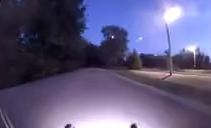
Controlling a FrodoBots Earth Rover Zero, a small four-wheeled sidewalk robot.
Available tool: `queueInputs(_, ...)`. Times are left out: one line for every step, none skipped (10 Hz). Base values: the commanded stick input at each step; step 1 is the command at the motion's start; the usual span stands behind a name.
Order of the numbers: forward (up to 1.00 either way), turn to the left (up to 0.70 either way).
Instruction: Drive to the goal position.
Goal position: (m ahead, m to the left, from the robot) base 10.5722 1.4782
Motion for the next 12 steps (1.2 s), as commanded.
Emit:
queueInputs(1.0, 0.11)
queueInputs(1.0, 0.12)
queueInputs(1.0, 0.14)
queueInputs(1.0, 0.16)
queueInputs(1.0, 0.17)
queueInputs(1.0, 0.18)
queueInputs(1.0, 0.18)
queueInputs(1.0, 0.19)
queueInputs(1.0, 0.21)
queueInputs(1.0, 0.22)
queueInputs(1.0, 0.23)
queueInputs(1.0, 0.24)
